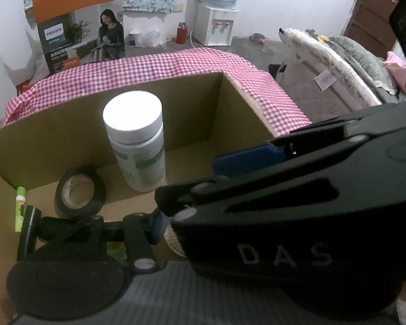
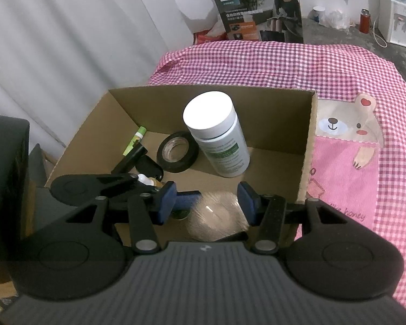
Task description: Organize rigid objects
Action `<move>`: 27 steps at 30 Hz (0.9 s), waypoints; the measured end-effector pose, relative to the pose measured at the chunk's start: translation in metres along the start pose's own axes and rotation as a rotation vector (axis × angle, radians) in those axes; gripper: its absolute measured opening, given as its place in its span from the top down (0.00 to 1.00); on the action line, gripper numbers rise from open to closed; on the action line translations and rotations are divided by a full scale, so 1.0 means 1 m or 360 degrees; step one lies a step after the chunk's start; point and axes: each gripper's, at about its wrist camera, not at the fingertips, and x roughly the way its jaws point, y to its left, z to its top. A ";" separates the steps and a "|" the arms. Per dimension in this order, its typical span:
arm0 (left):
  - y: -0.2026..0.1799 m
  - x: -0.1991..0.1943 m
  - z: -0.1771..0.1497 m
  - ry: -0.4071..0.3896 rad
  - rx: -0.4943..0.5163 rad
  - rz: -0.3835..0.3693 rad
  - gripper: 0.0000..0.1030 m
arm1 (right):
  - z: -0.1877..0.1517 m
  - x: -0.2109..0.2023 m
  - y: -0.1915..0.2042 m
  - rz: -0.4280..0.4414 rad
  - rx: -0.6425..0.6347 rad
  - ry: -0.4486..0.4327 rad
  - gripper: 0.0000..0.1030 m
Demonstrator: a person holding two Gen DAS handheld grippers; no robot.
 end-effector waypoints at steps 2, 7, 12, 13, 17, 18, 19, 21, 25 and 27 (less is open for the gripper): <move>-0.001 -0.002 0.000 -0.0017 0.0012 0.0012 0.46 | 0.000 -0.001 -0.001 -0.0001 0.0005 -0.0008 0.52; -0.007 -0.012 0.000 -0.0068 0.0048 0.0018 0.41 | -0.002 -0.009 0.000 0.0014 0.0003 -0.0049 0.52; -0.016 -0.037 -0.005 -0.0184 0.0132 0.0040 0.26 | -0.010 -0.032 0.007 0.0012 0.0011 -0.0165 0.49; -0.017 -0.042 -0.007 -0.0206 0.0146 0.0040 0.23 | -0.013 -0.037 0.009 0.0009 0.0016 -0.0191 0.48; -0.019 -0.069 -0.015 -0.0271 0.0181 0.0063 0.12 | -0.029 -0.070 0.020 -0.0038 0.0013 -0.0366 0.30; -0.018 -0.077 -0.018 -0.0296 0.0183 0.0078 0.08 | -0.033 -0.078 0.023 -0.0048 0.0015 -0.0412 0.25; -0.018 -0.085 -0.022 -0.0325 0.0185 0.0097 0.05 | -0.036 -0.085 0.025 -0.0053 0.0018 -0.0449 0.23; -0.017 -0.099 -0.027 -0.0369 0.0181 0.0138 0.00 | -0.045 -0.103 0.030 -0.0061 0.0042 -0.0546 0.11; -0.013 -0.125 -0.037 -0.0424 0.0136 0.0220 0.00 | -0.061 -0.129 0.041 -0.0065 0.0108 -0.0702 0.01; -0.012 -0.135 -0.042 -0.0443 0.0112 0.0291 0.00 | -0.066 -0.136 0.047 -0.0079 0.0142 -0.0744 0.01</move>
